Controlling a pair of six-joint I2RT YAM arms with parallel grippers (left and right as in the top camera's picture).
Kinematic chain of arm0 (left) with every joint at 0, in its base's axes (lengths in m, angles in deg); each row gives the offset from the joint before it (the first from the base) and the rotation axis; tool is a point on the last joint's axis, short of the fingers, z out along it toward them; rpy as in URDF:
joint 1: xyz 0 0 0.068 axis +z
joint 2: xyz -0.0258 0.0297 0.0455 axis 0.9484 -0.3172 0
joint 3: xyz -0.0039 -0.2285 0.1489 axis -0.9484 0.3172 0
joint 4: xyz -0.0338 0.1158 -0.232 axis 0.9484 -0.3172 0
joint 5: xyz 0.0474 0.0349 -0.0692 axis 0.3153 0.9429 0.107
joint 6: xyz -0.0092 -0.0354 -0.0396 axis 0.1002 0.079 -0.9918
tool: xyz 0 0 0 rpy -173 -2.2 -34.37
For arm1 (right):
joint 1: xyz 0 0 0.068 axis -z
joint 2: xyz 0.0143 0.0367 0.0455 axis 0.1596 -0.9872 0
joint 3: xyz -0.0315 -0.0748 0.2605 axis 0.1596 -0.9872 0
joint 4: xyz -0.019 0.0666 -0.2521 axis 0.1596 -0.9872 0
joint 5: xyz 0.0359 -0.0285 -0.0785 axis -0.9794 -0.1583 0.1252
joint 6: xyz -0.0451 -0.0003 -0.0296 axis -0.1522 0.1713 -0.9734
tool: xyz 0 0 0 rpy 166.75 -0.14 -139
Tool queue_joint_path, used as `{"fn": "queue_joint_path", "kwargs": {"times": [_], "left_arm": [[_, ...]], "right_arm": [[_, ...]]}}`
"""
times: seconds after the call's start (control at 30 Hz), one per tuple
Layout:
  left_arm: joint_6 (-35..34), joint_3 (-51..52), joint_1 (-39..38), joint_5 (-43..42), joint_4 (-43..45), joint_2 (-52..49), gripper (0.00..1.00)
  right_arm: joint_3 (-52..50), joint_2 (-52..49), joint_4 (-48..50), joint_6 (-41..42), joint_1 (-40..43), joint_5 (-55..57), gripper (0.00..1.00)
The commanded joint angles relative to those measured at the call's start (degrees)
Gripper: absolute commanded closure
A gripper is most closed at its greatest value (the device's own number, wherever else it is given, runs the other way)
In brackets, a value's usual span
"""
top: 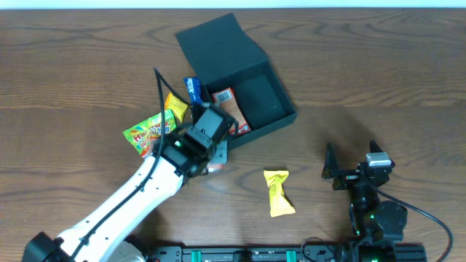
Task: Pack container
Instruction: 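Lift the tin and lower it into the black box, release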
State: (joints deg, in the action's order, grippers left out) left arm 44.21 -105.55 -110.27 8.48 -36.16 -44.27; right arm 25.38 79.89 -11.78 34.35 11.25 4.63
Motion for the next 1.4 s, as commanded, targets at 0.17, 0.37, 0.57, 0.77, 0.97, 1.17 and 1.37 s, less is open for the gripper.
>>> {"fn": "queue_joint_path", "kwargs": {"times": [0.17,0.37,0.57,0.77,0.97,1.17,1.37], "left_arm": [[-2.14,-23.80,0.11,-0.07,-8.68,-13.64,0.45],[-4.37,-36.81,0.00,-1.97,-9.84,-25.31,0.45],[-14.95,-39.98,-0.42,-2.01,-5.35,-35.06,0.45],[-26.25,-39.95,-0.70,-1.51,-3.21,-42.47,0.45],[-28.28,-39.95,-0.70,0.15,-1.49,-45.79,0.45],[-28.52,-39.95,-0.63,3.06,-4.20,-45.79,0.34],[-28.48,-39.95,-0.52,3.50,-5.62,-45.64,0.29]], "right_arm": [[-0.09,0.09,-0.28,-0.63,0.85,0.13,0.01],[-0.09,0.09,-0.28,-0.63,0.85,0.13,0.01],[-0.09,0.09,-0.28,-0.63,0.85,0.13,0.01],[-0.09,0.09,-0.28,-0.63,0.85,0.13,0.01],[-0.09,0.09,-0.28,-0.63,0.85,0.13,0.01],[-0.09,0.09,-0.28,-0.63,0.85,0.13,0.01],[-0.09,0.09,-0.28,-0.63,0.85,0.13,0.01]]}}
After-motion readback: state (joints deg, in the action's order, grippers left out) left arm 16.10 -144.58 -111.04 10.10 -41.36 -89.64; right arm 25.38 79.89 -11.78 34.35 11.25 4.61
